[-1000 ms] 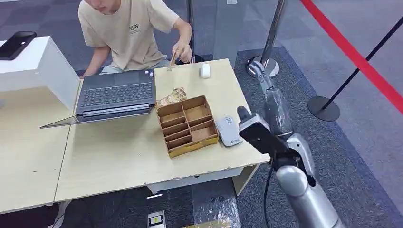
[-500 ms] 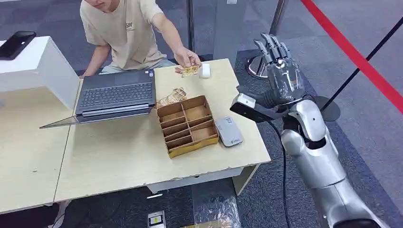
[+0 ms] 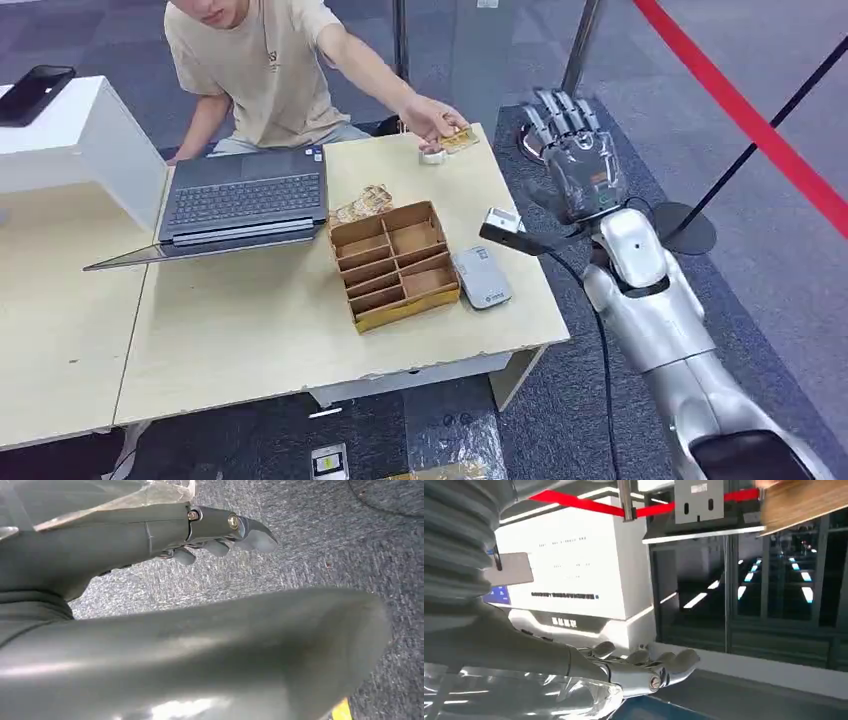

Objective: Pass the card to the sensor for recognition and then transmit it.

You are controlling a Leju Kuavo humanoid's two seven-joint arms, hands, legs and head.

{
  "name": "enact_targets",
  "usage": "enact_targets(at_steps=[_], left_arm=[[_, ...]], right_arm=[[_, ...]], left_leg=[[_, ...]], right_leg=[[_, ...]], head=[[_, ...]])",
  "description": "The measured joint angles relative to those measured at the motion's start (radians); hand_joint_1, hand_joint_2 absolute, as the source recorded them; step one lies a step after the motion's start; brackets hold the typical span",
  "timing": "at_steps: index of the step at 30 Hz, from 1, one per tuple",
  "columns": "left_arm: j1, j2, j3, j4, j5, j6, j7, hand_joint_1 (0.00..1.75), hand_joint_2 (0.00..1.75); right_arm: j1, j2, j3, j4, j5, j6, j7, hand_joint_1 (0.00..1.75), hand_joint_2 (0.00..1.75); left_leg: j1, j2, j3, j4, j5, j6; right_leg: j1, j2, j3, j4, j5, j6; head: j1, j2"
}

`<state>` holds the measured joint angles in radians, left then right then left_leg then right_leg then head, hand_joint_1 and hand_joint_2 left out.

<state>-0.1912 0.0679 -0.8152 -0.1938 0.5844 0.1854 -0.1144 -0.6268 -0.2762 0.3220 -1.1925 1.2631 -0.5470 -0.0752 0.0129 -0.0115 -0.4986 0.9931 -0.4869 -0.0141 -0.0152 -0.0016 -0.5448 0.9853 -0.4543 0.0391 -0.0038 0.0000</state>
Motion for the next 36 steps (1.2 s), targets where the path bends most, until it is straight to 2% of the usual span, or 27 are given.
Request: enact_targets(at_steps=[16, 17, 18, 19, 36], left_arm=[[-0.011, -0.001, -0.017, 0.000, -0.009, -0.017, 0.004, 0.00, 0.00], [-0.011, -0.001, -0.017, 0.000, -0.009, -0.017, 0.005, 0.00, 0.00], [-0.011, -0.001, -0.018, 0.000, -0.009, -0.017, 0.005, 0.00, 0.00], [-0.011, -0.001, -0.018, 0.000, -0.009, -0.017, 0.004, 0.00, 0.00], [-0.010, -0.004, -0.024, 0.000, -0.009, -0.016, 0.004, 0.00, 0.00]], right_arm=[[-0.029, 0.094, 0.042, 0.160, 0.008, -0.031, 0.011, 0.00, 1.75], [-0.032, 0.097, 0.043, 0.167, 0.007, -0.030, 0.011, 0.23, 1.75], [-0.035, 0.101, 0.044, 0.174, 0.006, -0.031, 0.011, 0.58, 1.75], [-0.037, 0.103, 0.045, 0.180, 0.005, -0.031, 0.011, 1.71, 1.75], [-0.040, 0.131, 0.066, 0.239, -0.024, -0.030, -0.013, 1.75, 1.75]], left_leg=[[0.000, 0.000, 0.000, 0.000, 0.000, 0.000], [0.000, 0.000, 0.000, 0.000, 0.000, 0.000], [0.000, 0.000, 0.000, 0.000, 0.000, 0.000], [0.000, 0.000, 0.000, 0.000, 0.000, 0.000], [0.000, 0.000, 0.000, 0.000, 0.000, 0.000]], right_leg=[[0.000, 0.000, 0.000, 0.000, 0.000, 0.000], [0.000, 0.000, 0.000, 0.000, 0.000, 0.000], [0.000, 0.000, 0.000, 0.000, 0.000, 0.000], [0.000, 0.000, 0.000, 0.000, 0.000, 0.000], [0.000, 0.000, 0.000, 0.000, 0.000, 0.000]], head=[[0.000, 0.000], [0.000, 0.000], [0.000, 0.000], [0.000, 0.000], [0.000, 0.000]])
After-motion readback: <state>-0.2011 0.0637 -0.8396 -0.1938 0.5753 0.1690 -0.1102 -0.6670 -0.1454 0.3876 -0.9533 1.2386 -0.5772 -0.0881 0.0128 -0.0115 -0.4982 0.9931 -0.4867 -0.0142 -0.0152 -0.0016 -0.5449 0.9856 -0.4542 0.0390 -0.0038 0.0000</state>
